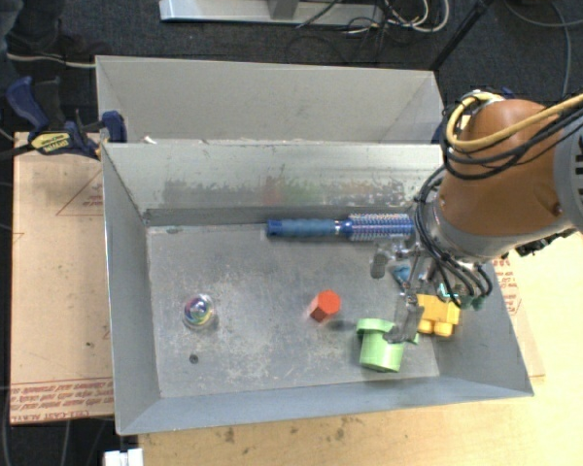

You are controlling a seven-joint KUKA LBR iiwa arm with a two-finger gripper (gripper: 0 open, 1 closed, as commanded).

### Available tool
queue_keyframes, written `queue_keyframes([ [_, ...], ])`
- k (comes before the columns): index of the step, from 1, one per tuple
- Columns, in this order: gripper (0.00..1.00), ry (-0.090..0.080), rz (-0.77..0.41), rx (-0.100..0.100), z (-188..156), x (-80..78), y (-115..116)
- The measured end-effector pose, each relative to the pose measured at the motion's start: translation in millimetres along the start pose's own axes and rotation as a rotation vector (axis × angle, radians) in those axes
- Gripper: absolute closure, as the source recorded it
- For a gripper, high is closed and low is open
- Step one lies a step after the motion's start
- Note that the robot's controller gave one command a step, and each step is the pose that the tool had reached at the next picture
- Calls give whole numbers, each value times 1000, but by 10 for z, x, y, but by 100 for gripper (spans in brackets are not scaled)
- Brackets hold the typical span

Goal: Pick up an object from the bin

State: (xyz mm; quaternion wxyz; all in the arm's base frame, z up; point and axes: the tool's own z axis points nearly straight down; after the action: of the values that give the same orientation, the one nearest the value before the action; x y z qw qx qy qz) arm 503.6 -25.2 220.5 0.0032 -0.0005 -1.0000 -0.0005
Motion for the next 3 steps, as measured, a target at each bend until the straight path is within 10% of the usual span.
queue_keyframes([
  [1,0,-21,-64,3,1286,140,-475],
  [3,0,-34,-157,-7,1411,-479,-820],
])
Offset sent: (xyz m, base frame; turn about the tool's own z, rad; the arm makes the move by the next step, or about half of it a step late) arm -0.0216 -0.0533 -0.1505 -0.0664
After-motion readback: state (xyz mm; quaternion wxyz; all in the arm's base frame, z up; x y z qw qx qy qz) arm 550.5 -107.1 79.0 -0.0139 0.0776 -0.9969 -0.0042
